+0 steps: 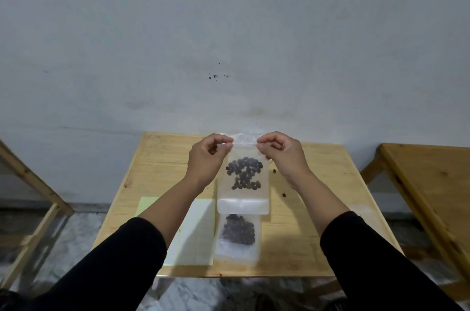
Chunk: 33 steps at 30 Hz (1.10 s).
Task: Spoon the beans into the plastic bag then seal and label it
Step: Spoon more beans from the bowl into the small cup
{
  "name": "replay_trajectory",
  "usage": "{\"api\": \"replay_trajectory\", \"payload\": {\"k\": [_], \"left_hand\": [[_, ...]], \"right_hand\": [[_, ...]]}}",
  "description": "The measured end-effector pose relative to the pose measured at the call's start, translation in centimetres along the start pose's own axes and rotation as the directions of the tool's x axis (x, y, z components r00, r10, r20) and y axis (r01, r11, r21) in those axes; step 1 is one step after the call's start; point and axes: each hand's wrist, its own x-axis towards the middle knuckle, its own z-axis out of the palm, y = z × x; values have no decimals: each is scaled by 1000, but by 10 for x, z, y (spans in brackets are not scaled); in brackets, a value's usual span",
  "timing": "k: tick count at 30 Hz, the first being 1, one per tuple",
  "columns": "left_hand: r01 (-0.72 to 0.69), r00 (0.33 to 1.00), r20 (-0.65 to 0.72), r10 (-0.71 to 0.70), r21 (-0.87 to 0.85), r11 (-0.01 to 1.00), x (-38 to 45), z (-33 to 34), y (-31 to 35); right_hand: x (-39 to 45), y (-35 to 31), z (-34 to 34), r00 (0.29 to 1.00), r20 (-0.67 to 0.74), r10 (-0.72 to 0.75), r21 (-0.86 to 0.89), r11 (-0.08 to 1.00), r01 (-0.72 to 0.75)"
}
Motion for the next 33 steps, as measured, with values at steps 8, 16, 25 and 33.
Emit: {"api": "replay_trajectory", "payload": {"k": [8, 16, 25, 33], "left_hand": [[-7, 1000, -7, 8, 68, 998, -2, 6, 5], [-3, 998, 66, -2, 79, 997, -2, 11, 2], [15, 1000, 21, -18, 134, 991, -1, 17, 0], [168, 986, -3, -170, 162, 972, 3, 16, -27]], "right_hand": [[2, 0, 4, 999, -26, 21, 6, 1000, -21], [2, 3, 11, 997, 17, 74, -20, 997, -73], [3, 11, 17, 993, 8, 120, 11, 993, -120], [-10, 51, 18, 970, -11, 241, -137, 961, -241]]}}
